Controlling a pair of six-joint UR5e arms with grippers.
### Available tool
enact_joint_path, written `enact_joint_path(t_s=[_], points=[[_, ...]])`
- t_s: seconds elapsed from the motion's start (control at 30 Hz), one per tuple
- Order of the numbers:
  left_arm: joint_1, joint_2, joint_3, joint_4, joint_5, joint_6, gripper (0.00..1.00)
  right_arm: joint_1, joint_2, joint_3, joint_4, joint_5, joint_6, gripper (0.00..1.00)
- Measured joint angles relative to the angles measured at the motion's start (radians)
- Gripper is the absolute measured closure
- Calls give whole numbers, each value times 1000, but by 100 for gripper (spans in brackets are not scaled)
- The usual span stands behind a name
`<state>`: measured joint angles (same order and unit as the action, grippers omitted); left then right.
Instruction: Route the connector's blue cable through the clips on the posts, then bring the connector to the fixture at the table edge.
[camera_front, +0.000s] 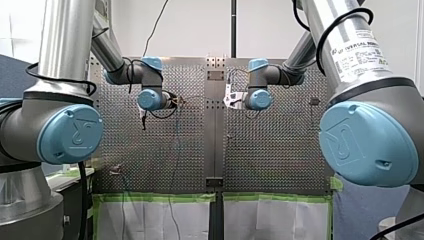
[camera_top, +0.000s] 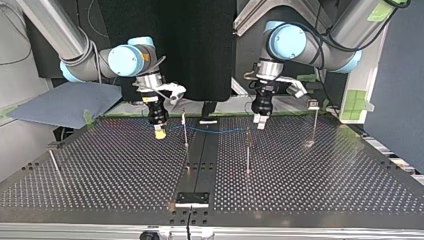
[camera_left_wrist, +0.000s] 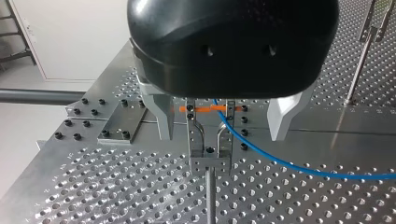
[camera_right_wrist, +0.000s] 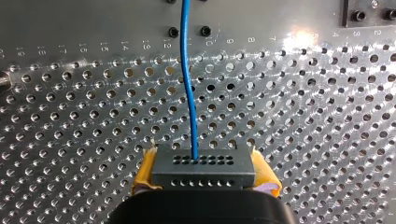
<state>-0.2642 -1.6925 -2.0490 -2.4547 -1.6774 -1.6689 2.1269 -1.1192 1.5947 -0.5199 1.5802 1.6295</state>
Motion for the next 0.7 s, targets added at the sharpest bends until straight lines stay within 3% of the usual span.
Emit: enact_joint_path(t_s=[0.7], points=[[-2,0,0,4,0,7,0,-2,0,0,4,0,2,100]])
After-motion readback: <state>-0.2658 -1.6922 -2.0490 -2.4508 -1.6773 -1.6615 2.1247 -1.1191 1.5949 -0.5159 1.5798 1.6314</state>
